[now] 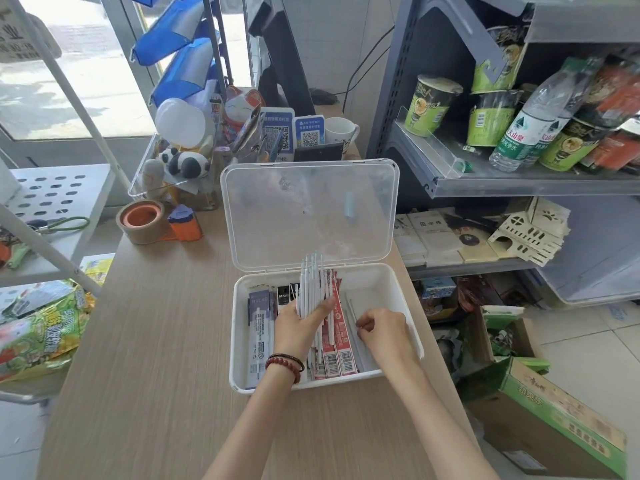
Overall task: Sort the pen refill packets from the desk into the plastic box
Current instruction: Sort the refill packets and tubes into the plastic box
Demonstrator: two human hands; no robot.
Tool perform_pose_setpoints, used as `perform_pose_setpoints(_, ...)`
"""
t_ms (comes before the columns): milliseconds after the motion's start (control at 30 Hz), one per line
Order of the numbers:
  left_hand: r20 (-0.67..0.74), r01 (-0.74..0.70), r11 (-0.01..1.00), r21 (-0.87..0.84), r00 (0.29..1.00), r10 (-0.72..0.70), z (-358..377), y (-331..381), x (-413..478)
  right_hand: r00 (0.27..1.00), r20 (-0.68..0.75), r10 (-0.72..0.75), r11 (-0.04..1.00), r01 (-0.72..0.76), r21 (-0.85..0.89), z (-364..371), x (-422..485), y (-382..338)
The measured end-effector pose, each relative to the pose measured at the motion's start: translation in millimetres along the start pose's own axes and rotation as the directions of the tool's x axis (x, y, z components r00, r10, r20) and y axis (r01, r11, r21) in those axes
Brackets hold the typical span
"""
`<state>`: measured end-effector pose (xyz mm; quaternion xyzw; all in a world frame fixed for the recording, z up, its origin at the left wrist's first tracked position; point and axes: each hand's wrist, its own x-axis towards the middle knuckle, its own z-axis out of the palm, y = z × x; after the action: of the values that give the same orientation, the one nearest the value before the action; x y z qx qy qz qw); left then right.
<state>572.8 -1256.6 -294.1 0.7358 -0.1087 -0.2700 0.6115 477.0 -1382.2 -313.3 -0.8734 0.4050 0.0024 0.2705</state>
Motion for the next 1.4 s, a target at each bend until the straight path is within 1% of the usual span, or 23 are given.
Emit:
perform_pose_setpoints(67,0.002,0.003,1.0,-0.013,1.0,-0.003,0,0,0,1.0,-0.006,-0.017,0.999,0.017,0.044,0,0,0)
perform_pose_setpoints(133,-0.011,0.008,1.0,-0.024,1.0,-0.008,-1,-2,1,0.999,-0.033,-0.041,0.981,0.047,0.187,-3,-1,-3)
perform_pose_setpoints(233,-0.025,0.014,0.999,-0.029,1.0,-0.015,-1,-4,1,0.994,-0.046,-0.103,0.909,0.113,0.4,-14,-5,-9)
perform_pose_setpoints(300,-0.018,0.015,0.999,-0.04,1.0,-0.016,0,-3,1,0.986,-0.013,-0.166,0.862,0.151,0.483,-19,-10,-13)
perform_pose_setpoints(367,-0.011,0.01,1.0,-0.024,1.0,-0.01,1,-2,0,0.976,0.01,-0.22,0.845,0.185,0.502,-22,-14,-16)
perform_pose_setpoints(433,-0.005,0.01,1.0,-0.021,1.0,-0.01,1,0,-1,0.971,0.0,-0.241,0.846,0.21,0.49,-22,-15,-17)
perform_pose_setpoints(600,0.025,0.032,0.999,-0.004,0.999,-0.032,2,1,-1,0.972,-0.023,-0.235,0.839,0.215,0.5,-20,-13,-15)
perform_pose_setpoints(700,0.03,0.033,0.999,0.005,0.999,-0.033,2,-2,1,0.976,-0.022,-0.218,0.82,0.195,0.538,-21,-12,-13)
perform_pose_setpoints(800,0.025,0.039,0.998,-0.051,0.999,-0.038,2,-4,1,0.982,-0.049,-0.185,0.805,0.18,0.565,-21,-11,-11)
perform_pose_setpoints(867,0.026,0.044,0.994,-0.102,0.999,-0.042,2,-4,1,0.984,-0.101,-0.149,0.815,0.18,0.552,-19,-9,-10)
perform_pose_setpoints(933,0.023,0.041,0.995,-0.09,0.999,-0.039,1,-3,0,0.984,-0.138,-0.116,0.858,0.17,0.485,-16,-7,-8)
perform_pose_setpoints(1033,0.013,0.05,0.998,-0.043,0.999,-0.05,1,-2,-1,0.993,-0.094,-0.073,0.944,0.099,0.314,-12,-6,-7)
perform_pose_setpoints(1100,0.013,0.051,0.998,-0.027,0.999,-0.05,1,-2,-1,0.997,-0.069,-0.046,0.975,0.06,0.214,-11,-6,-7)
perform_pose_setpoints(1267,-0.005,0.032,0.999,0.016,0.999,-0.032,0,-1,0,1.0,0.003,0.017,0.998,-0.017,0.059,-4,-2,-3)
perform_pose_setpoints(1400,-0.009,0.028,0.999,0.035,1.0,-0.028,0,0,0,0.999,0.004,0.039,0.999,-0.039,0.011,-1,0,-3)
